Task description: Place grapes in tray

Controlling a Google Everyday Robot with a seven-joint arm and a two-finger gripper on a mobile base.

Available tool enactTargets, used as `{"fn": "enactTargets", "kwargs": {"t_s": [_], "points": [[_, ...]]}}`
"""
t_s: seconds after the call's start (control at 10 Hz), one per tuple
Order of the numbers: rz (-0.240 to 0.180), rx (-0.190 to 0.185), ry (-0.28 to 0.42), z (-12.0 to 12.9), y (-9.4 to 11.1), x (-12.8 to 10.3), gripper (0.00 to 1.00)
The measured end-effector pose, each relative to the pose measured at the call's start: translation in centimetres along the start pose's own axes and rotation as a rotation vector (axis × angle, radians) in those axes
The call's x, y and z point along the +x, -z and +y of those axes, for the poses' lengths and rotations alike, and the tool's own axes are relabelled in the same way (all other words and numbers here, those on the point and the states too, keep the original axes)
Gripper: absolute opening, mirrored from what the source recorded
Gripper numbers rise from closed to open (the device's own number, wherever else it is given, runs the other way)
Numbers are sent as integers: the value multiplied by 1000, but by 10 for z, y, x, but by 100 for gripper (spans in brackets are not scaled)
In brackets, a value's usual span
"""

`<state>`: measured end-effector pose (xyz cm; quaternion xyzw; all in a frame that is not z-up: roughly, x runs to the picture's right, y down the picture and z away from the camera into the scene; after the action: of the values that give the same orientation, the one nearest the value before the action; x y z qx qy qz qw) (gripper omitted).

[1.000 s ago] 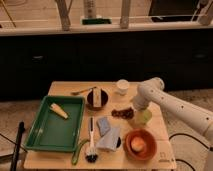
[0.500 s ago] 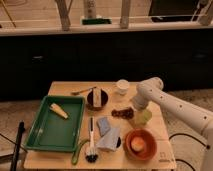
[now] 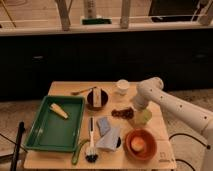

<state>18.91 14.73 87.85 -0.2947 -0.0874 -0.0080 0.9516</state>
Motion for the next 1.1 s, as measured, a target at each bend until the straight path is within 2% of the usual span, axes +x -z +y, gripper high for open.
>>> {"fn": "enactTargets", "kwargs": {"t_s": [0.5, 0.8, 1.0, 1.1], "points": [[0, 0, 0, 0, 0, 0, 79], [0, 0, 0, 0, 0, 0, 58], [0, 1, 0, 0, 1, 0, 62], [5, 1, -2, 1, 2, 3, 73]]}}
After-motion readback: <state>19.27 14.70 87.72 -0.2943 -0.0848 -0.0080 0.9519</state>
